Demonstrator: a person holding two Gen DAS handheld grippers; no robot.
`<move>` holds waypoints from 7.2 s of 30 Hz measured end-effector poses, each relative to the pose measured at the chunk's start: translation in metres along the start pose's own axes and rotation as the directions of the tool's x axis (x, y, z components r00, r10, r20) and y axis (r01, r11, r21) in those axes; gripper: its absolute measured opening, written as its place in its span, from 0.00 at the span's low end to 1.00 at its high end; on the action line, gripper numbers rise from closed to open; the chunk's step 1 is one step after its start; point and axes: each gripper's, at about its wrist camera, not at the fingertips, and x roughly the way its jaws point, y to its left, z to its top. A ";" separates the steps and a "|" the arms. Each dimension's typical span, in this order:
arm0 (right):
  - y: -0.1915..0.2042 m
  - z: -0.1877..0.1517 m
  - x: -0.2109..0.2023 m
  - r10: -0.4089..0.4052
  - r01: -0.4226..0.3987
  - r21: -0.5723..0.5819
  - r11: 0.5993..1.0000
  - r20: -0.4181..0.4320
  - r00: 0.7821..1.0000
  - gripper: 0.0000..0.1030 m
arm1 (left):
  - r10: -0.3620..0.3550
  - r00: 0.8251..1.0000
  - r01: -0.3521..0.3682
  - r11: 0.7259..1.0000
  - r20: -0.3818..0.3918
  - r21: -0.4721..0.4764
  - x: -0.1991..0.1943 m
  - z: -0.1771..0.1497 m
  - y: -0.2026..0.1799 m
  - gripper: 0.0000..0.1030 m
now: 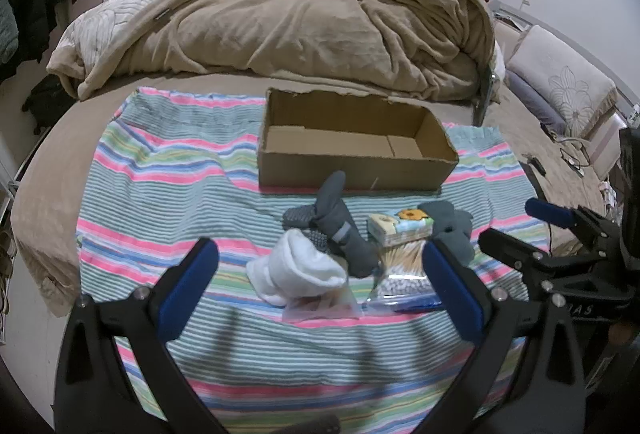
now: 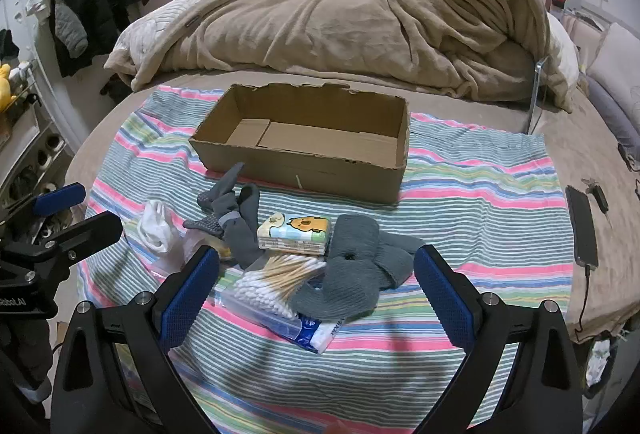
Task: Organize objects
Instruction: 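Move both grippers toward the socks and glove beside the box, then grasp the white sock with the left gripper while the right grasps the grey glove, then carry both items into the box and open both grippers, then grasp the grey grip socks with the left gripper while the right grasps the tissue pack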
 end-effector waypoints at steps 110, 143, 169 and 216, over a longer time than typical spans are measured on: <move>-0.055 0.000 0.054 0.133 -0.125 0.122 0.985 -0.057 0.989 0.42 | -0.087 0.994 0.084 0.995 -0.072 -0.050 0.061 -0.004 0.025 0.42; -0.076 0.106 0.076 0.109 -0.114 0.053 0.992 0.098 0.989 0.43 | -0.228 0.973 0.229 0.973 0.036 -0.016 0.111 0.114 -0.023 0.42; -0.091 0.100 0.130 0.147 -0.150 0.088 0.985 0.035 0.989 0.48 | -0.289 0.950 0.282 0.957 -0.117 -0.073 0.199 0.107 -0.049 0.68; -0.025 0.039 0.050 0.098 -0.098 0.050 0.994 0.004 0.995 0.73 | -0.109 0.991 0.105 0.993 -0.072 -0.062 0.077 0.007 0.026 0.75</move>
